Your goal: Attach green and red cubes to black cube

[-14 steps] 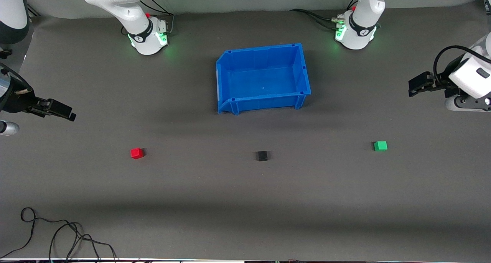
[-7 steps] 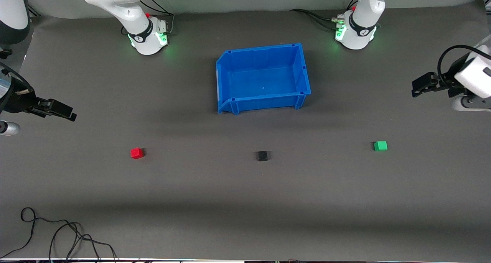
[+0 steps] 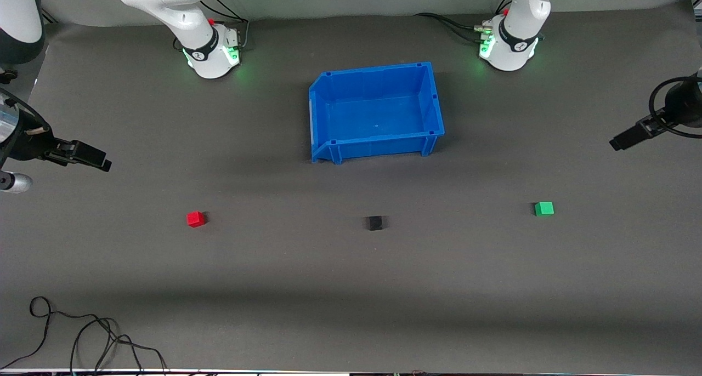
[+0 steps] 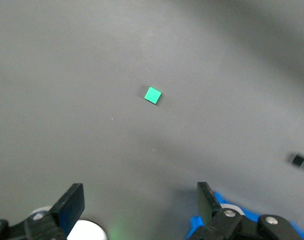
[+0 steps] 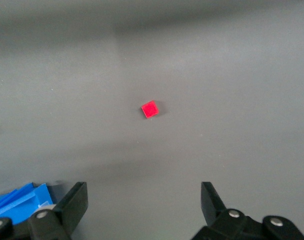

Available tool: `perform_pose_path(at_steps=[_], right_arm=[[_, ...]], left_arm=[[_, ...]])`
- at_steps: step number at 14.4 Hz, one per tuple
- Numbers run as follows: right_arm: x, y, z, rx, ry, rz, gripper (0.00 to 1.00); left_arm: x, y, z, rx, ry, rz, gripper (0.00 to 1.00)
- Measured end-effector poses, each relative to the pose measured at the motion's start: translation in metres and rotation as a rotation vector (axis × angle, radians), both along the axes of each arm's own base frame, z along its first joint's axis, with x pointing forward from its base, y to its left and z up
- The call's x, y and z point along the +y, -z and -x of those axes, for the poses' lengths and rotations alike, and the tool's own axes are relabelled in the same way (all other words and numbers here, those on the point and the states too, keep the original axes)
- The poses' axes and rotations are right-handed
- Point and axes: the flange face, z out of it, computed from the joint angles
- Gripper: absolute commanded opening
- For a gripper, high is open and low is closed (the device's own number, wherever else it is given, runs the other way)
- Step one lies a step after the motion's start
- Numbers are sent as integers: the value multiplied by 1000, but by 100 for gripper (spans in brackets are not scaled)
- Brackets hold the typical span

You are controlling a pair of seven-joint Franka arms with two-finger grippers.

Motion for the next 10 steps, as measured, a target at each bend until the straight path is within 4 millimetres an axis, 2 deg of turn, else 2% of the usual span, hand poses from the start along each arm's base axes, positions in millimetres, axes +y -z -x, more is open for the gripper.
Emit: perform_pose_path(at_steps=[3, 5, 7, 10], right_arm=[[0, 24, 1, 39, -23, -2, 99], [0, 50, 0, 59, -46, -4, 99], [0, 87, -2, 49, -58, -3, 99], [8, 156, 0, 18, -78, 1, 100]], left_arm=[[3, 0, -1, 2, -235, 26, 100], [12, 1, -2, 15, -393, 64, 100], [26, 4, -5, 32, -556, 92, 100], [39, 14, -12, 64, -730, 98, 100]])
